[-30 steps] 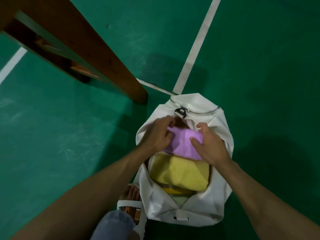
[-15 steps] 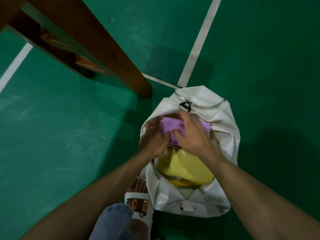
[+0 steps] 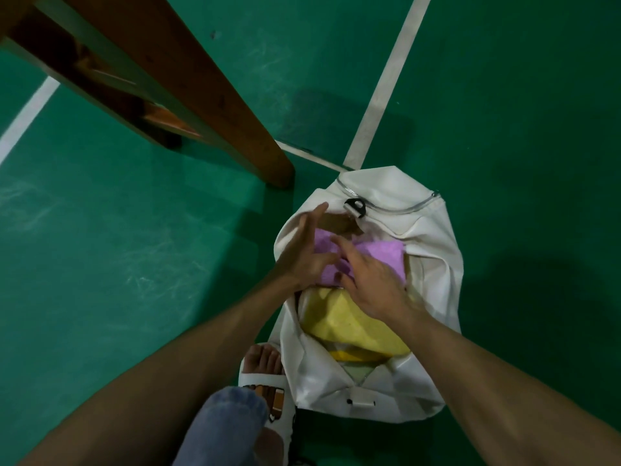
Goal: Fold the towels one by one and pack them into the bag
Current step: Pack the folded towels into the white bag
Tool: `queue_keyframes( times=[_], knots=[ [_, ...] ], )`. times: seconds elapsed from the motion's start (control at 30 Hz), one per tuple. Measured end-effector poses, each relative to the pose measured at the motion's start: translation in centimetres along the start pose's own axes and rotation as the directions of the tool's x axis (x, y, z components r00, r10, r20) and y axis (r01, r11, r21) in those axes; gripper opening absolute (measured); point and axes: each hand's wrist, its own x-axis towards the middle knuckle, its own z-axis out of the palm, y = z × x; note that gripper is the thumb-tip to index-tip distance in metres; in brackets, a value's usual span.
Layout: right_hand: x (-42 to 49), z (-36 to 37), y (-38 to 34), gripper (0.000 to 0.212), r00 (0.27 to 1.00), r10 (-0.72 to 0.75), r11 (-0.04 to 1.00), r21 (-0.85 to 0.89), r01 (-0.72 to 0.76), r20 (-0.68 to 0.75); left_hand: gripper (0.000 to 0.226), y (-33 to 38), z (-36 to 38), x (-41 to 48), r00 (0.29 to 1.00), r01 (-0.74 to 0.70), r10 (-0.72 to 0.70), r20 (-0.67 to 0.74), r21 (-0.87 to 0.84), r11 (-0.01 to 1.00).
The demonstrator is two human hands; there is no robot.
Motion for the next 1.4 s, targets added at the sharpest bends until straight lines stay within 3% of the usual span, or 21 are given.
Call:
queue_keyframes(
  times=[0.13,0.27,0.33,0.43,0.53,0.6,0.67,0.8,0.93,1.07,1.13,1.2,1.3,1.37,1.4],
  knots=[
    [0.5,0.0,-0.1,0.068,0.999,-0.045,0.999,-0.024,0.045,0.013,0.086,1.8,-1.0,0.5,0.969,-0.241,0.244,-0.021,0.114,0.964],
    [1.2,-0.3,-0.3,0.056,0.985,0.035,0.99,-0.14,-0.011,0.169,0.081,4.3,-1.9,2.1,0.945,-0.325,0.328,0.018,0.194,0.926],
    [1.3,-0.9,-0.2,0.048,0.98,0.07,0.997,-0.044,-0.063,0.188,0.069,4.7,-2.4,3.1,0.956,-0.289,0.294,-0.016,0.122,0.949],
    [1.1,-2.0,0.2,0.032,0.997,0.072,0.993,0.093,-0.071,-0.001,0.061,4.1,-1.3,2.2,0.965,-0.26,0.255,0.052,0.222,0.94],
    [1.0,-2.8,0.7,0.021,0.94,0.195,0.957,0.264,-0.12,-0.279,0.049,3.0,1.2,1.0,0.969,-0.243,0.23,0.088,0.205,0.948],
    [1.3,-3.0,1.1,0.022,0.909,0.285,0.895,0.424,-0.139,-0.303,0.039,2.5,2.5,1.0,0.985,-0.168,0.16,0.056,0.177,0.97],
    [1.8,-3.1,1.5,0.032,0.944,0.255,0.879,0.458,-0.137,-0.209,0.035,1.9,3.5,0.8,0.985,-0.159,0.138,0.108,0.217,0.963],
    [3.8,-4.1,1.7,0.069,0.979,0.205,0.882,0.435,-0.181,-0.008,0.042,0.2,4.3,-0.1,0.972,-0.207,0.167,0.168,0.261,0.943],
    [5.8,-5.3,2.2,0.086,0.978,0.197,0.892,0.401,-0.208,0.069,0.033,0.5,3.9,0.2,0.977,-0.167,0.133,0.165,0.217,0.962],
    [6.3,-6.0,2.0,0.093,0.986,0.162,0.891,0.424,-0.163,0.038,0.04,0.6,3.1,1.3,0.984,-0.17,0.154,0.085,0.236,0.957],
    [6.1,-6.8,2.1,0.093,0.991,0.137,0.913,0.387,-0.126,0.001,0.049,0.5,3.0,1.8,0.966,-0.242,0.198,0.166,0.312,0.919],
    [6.2,-8.1,2.6,0.089,0.997,0.078,0.948,0.31,-0.069,-0.018,0.056,0.8,3.2,2.0,0.947,-0.257,0.155,0.28,0.377,0.89],
    [6.7,-10.1,3.8,0.085,0.999,-0.003,0.992,0.128,0.008,-0.032,0.066,1.2,4.4,1.8,0.952,-0.251,0.119,0.282,0.499,0.83],
    [7.2,-11.3,4.5,0.087,1.0,0.007,1.0,0.027,-0.007,-0.024,0.05,1.5,5.0,1.3,0.954,-0.245,0.103,0.282,0.53,0.812],
    [7.4,-11.9,4.6,0.089,1.0,0.017,1.0,0.01,-0.017,-0.022,0.038,1.3,5.3,1.2,0.965,-0.184,0.068,0.255,0.464,0.867]
  ],
)
